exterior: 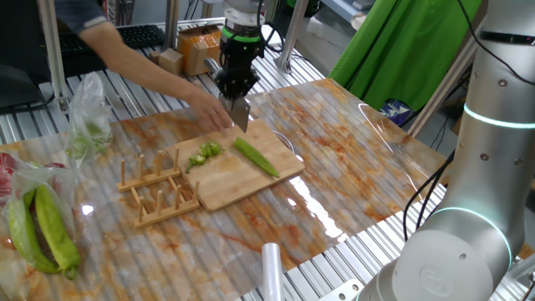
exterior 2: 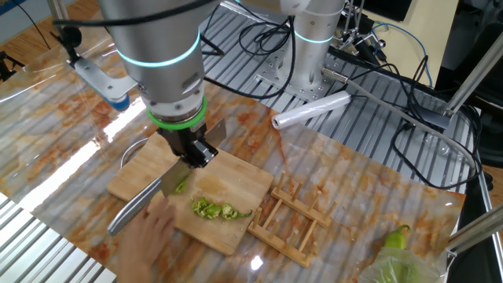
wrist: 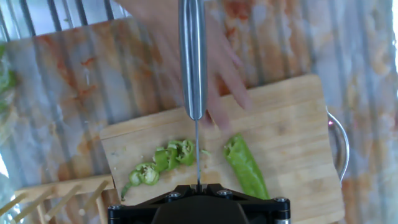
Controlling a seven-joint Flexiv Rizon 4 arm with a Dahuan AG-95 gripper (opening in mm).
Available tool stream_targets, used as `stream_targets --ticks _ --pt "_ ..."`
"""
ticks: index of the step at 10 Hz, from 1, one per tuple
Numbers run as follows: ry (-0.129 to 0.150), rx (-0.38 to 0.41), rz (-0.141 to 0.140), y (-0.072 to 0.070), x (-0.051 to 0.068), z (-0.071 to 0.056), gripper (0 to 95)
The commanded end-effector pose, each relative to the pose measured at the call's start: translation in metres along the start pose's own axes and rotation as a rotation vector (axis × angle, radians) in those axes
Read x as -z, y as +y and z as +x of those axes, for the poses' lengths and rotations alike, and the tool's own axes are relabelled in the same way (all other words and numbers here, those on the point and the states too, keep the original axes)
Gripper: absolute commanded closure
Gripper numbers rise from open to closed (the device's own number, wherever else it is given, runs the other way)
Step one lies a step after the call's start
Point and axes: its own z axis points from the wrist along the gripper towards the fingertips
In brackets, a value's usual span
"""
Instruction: Chop the chili peppers
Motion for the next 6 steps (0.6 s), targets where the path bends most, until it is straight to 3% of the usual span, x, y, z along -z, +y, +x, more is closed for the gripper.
stream_targets --ticks 1,5,6 --pt "-0.046 0.058 -0.022 0.0006 0.0021 -0.0015 95.0" --pt "-0.113 0.128 -0.041 0.0074 0.0063 0.0037 95.0" --pt "-0.115 0.130 -0.046 0.0079 0.0081 0.0058 95.0"
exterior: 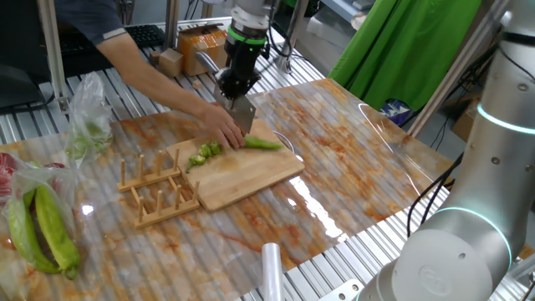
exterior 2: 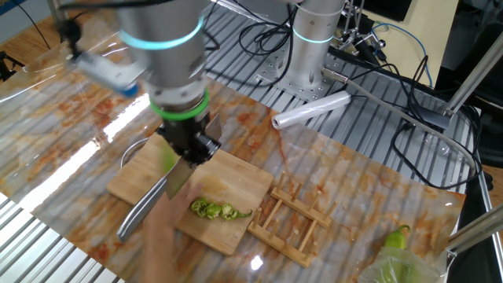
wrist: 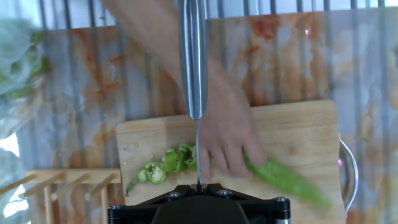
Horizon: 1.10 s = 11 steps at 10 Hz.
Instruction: Chop the chili peppers
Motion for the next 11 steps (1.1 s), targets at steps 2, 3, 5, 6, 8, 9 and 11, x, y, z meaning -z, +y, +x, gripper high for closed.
stream_targets --ticks 2,3,5,6,8,9,11 --pt "-0.003 0.011 -0.017 0.0008 0.0061 -0.0004 95.0" --pt "-0.005 0.017 -0.017 0.0005 0.0067 0.0003 95.0" --pt "-0.007 0.022 -0.016 0.0000 0.0087 0.0023 95.0" --pt "-0.007 0.021 -0.016 0.0001 0.0092 0.0028 95.0" --pt "-0.012 0.020 -0.021 0.0003 0.0101 0.0037 95.0" --pt "-0.013 0.022 -0.024 0.0000 0.0107 0.0043 95.0" --pt "-0.014 0.030 -0.027 0.0002 0.0128 0.0072 95.0"
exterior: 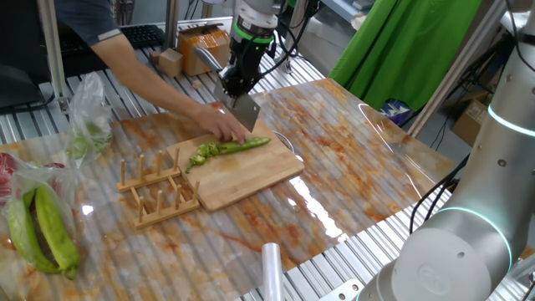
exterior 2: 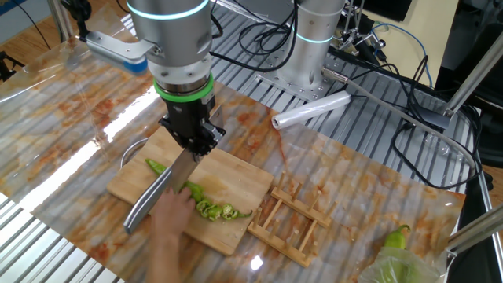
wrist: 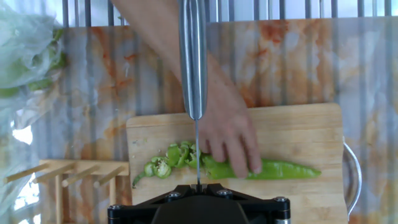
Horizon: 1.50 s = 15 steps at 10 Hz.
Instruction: Chop the chili peppers
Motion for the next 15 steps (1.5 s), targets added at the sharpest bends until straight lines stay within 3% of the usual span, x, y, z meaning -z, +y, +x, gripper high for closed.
stream_targets --ticks 1,6,7,8,10,11,12,15 --pt "-0.004 -0.001 0.001 -0.001 0.002 0.003 95.0" --pt "0.005 -0.017 0.003 0.000 0.002 0.005 95.0" --pt "0.029 -0.050 0.004 0.001 0.002 0.006 95.0" --pt "0.033 -0.062 0.009 0.001 0.002 0.006 95.0" --pt "0.030 -0.044 0.047 0.002 0.003 0.008 95.0" --pt "0.059 -0.029 0.059 0.004 0.004 0.010 95.0" --pt "0.106 -0.005 0.060 0.007 0.005 0.012 95.0" --pt "0.119 -0.045 0.061 0.015 0.004 0.010 95.0"
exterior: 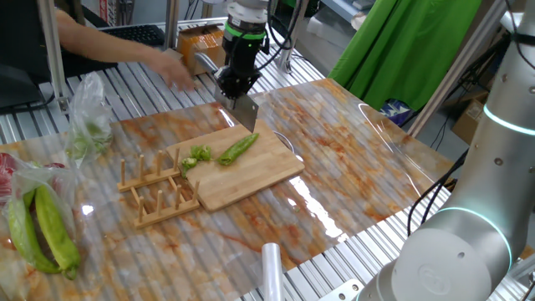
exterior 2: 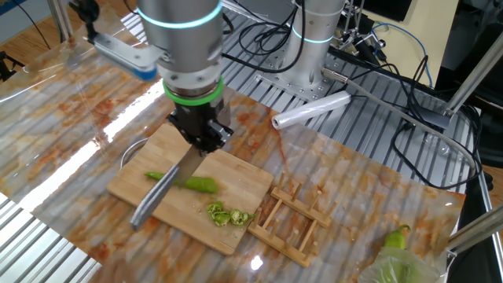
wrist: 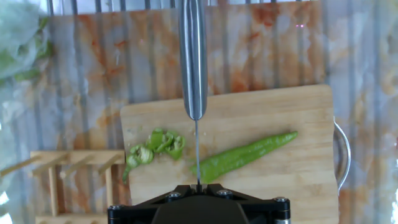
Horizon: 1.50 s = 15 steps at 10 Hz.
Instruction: Chop the chili peppers
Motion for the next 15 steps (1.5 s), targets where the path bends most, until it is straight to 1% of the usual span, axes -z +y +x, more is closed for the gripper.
stream_targets --ticks 1,2,3,4,5,6,7,8,9,10,11,13,14,15 --pt "0.024 -0.026 -0.006 0.002 0.000 -0.004 95.0" --pt "0.034 -0.054 0.000 0.004 -0.001 -0.005 95.0" --pt "0.052 -0.085 0.008 0.004 -0.002 -0.006 95.0" --pt "0.045 -0.090 0.016 0.006 -0.003 -0.008 95.0" --pt "0.039 -0.075 0.027 0.006 -0.003 -0.007 95.0" --pt "0.028 -0.055 0.028 0.005 -0.001 -0.004 95.0" --pt "0.020 -0.050 0.019 0.005 -0.002 -0.004 95.0" --pt "-0.003 -0.031 0.014 0.006 -0.002 -0.004 95.0" --pt "-0.041 -0.016 -0.020 0.007 -0.004 0.000 95.0" --pt "-0.066 -0.013 -0.027 0.008 -0.006 0.005 95.0" --pt "-0.076 -0.014 -0.031 0.010 -0.007 0.008 95.0" --pt "-0.075 -0.013 -0.032 0.011 -0.010 0.011 95.0" --pt "-0.073 -0.027 -0.031 0.011 -0.009 0.012 95.0" --pt "-0.052 -0.067 -0.030 0.012 -0.010 0.013 95.0"
